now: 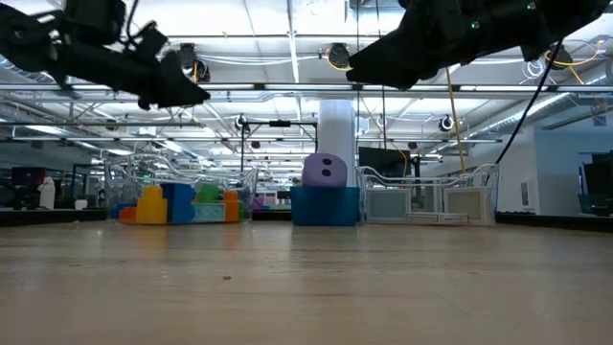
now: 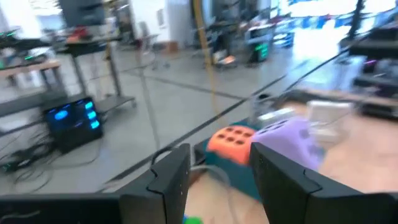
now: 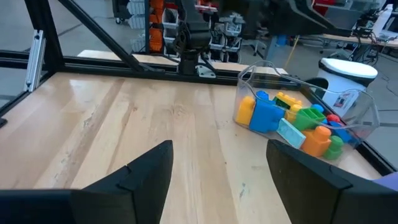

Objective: Pick & Place Toys
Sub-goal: Return to home position

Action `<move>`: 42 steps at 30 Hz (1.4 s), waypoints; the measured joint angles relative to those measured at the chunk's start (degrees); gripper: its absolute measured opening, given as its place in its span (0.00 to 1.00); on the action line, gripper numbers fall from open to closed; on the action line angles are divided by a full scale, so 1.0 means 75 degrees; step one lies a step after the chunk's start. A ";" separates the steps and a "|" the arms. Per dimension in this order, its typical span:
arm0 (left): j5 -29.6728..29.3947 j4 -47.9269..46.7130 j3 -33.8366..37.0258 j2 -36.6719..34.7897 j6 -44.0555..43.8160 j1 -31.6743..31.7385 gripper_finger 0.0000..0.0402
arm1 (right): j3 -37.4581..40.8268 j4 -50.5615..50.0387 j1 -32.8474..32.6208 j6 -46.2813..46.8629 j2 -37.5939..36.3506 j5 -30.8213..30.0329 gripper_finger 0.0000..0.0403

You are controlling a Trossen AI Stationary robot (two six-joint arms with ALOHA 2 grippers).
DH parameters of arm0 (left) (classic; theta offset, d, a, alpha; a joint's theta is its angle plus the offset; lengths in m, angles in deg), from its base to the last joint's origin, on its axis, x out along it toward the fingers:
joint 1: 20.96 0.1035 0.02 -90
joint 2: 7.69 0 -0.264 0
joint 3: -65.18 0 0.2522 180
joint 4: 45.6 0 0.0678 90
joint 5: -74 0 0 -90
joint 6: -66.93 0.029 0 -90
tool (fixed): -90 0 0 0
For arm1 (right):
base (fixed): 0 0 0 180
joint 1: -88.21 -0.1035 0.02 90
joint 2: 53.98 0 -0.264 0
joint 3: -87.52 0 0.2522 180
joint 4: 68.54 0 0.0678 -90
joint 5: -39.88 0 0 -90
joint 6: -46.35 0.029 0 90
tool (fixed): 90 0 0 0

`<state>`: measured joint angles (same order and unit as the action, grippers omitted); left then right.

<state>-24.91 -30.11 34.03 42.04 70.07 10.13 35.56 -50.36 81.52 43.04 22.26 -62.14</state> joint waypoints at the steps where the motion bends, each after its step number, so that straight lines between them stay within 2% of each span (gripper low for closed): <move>1: 0.0215 -0.0247 0.0000 -0.0347 0.0001 0.0000 0.44 | 0.0000 -0.0059 0.0000 -0.0044 -0.0063 -0.0006 0.63; 9: 0.1954 -0.2437 -0.0003 -0.2757 -0.0040 -0.0004 0.44 | 0.0000 -0.1088 0.0000 -0.0138 -0.1167 -0.0014 0.63; 16: 0.2519 -0.3833 0.0017 -0.3773 -0.0370 -0.0017 0.44 | 0.0150 -0.2297 0.0000 -0.0139 -0.2557 -0.0014 0.63; 19: 0.2640 -0.3539 0.0325 -0.3939 -0.0661 -0.0142 0.44 | 0.0725 -0.1822 -0.0015 -0.0115 -0.3106 -0.0017 0.63; 22: 0.2572 -0.2751 0.0791 -0.3945 -0.0939 -0.0376 0.42 | 0.1575 -0.0799 -0.0013 -0.0111 -0.3540 -0.0033 0.59; 28: 0.2183 -0.1038 0.1816 -0.3929 -0.0972 -0.0887 0.28 | 0.3017 0.0568 -0.0002 -0.0245 -0.4300 -0.0241 0.44; 35: 0.1839 -0.1016 0.2066 -0.3928 -0.0670 -0.1303 0.15 | 0.3747 0.0554 -0.0001 -0.0318 -0.5520 -0.0399 0.28; 42: 0.1846 -0.1013 0.2066 -0.3928 -0.0502 -0.1636 0.13 | 0.3888 -0.0640 -0.0003 -0.0421 -0.6720 -0.0375 0.18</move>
<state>-11.06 -37.71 49.53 12.58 66.30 -2.13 64.72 -55.17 81.49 39.89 -28.14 -64.95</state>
